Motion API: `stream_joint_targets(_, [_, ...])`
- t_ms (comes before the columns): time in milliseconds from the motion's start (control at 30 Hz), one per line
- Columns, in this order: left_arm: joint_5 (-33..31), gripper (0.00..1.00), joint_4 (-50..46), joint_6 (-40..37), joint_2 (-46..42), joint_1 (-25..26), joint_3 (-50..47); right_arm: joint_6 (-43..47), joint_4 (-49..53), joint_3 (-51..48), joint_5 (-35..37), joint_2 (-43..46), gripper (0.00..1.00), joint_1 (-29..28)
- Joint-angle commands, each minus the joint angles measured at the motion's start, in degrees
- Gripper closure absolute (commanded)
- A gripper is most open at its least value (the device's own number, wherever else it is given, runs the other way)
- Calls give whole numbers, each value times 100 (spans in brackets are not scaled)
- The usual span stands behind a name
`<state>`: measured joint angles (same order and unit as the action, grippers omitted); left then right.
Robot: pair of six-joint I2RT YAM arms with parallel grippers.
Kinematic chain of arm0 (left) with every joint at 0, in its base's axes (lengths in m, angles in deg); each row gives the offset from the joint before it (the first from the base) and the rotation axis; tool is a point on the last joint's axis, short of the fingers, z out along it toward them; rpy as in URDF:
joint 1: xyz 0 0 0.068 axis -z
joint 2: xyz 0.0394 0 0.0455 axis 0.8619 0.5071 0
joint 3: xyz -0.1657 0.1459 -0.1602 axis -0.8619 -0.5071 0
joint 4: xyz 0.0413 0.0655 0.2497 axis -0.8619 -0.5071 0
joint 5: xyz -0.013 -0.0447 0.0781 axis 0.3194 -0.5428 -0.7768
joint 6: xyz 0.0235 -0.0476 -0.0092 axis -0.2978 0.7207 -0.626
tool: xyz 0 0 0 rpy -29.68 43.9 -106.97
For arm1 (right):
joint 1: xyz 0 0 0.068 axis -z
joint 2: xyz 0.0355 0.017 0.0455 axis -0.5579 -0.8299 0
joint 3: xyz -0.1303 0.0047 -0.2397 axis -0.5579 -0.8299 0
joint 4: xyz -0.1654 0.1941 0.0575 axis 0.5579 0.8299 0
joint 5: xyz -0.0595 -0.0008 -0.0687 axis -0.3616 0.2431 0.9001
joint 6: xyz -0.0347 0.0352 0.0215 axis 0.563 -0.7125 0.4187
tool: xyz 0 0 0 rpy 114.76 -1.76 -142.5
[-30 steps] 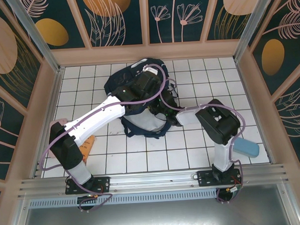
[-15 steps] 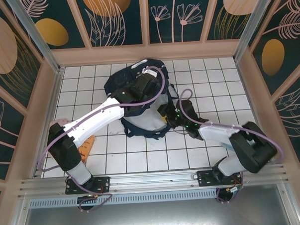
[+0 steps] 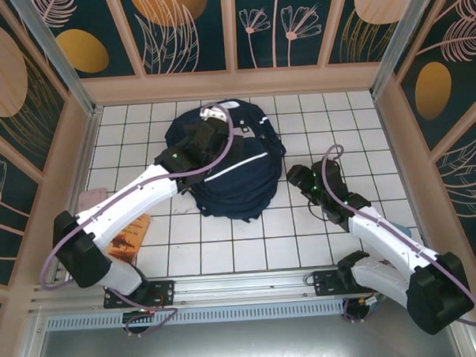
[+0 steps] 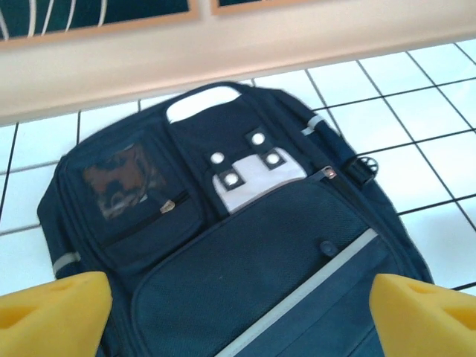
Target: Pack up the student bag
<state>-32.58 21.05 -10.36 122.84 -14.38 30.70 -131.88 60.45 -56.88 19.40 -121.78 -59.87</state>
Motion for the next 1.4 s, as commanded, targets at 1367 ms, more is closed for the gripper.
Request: stream_joint_targets(1367, [1779,3,599,2936,-1587,-3268,-4536,856,20,1279,-710,-1225,3,-446])
